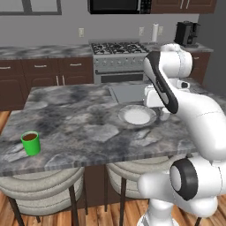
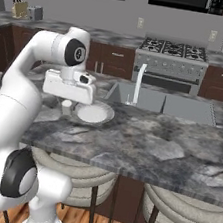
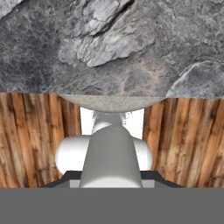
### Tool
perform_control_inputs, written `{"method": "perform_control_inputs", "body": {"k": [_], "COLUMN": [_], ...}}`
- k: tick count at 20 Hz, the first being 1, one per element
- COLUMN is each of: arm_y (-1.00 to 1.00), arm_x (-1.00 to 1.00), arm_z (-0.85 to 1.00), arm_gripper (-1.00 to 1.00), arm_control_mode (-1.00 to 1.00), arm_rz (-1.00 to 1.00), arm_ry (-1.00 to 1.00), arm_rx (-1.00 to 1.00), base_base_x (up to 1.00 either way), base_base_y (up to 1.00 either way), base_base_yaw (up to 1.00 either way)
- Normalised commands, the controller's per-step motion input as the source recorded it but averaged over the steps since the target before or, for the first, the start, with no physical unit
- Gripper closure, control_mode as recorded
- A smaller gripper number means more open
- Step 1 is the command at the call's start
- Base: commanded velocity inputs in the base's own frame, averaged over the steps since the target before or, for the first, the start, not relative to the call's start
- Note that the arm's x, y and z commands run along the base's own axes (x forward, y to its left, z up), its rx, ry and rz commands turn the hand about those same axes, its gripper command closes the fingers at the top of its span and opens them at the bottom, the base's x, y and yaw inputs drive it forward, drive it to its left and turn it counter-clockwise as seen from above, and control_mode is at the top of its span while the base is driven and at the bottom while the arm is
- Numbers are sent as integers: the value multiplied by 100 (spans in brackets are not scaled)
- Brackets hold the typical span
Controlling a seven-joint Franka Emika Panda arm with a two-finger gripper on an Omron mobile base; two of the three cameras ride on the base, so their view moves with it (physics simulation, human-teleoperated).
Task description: Pick up the marshmallow and place it in the cup of hot chocolate on the dining counter.
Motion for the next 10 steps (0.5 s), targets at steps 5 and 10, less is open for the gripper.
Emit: {"method": "perform_control_inputs", "body": {"k": [5, 10], "arm_y": [1, 1], "arm_x": [-27, -35], "arm_z": [0, 0], "arm_gripper": [100, 100], "arm_control_mode": [-100, -100], "arm_rz": [-6, -6], "arm_ry": [0, 0], "arm_rx": [0, 0], "base_base_x": [0, 0], "base_base_y": [0, 0], "base_base_yaw": [0, 0]}}
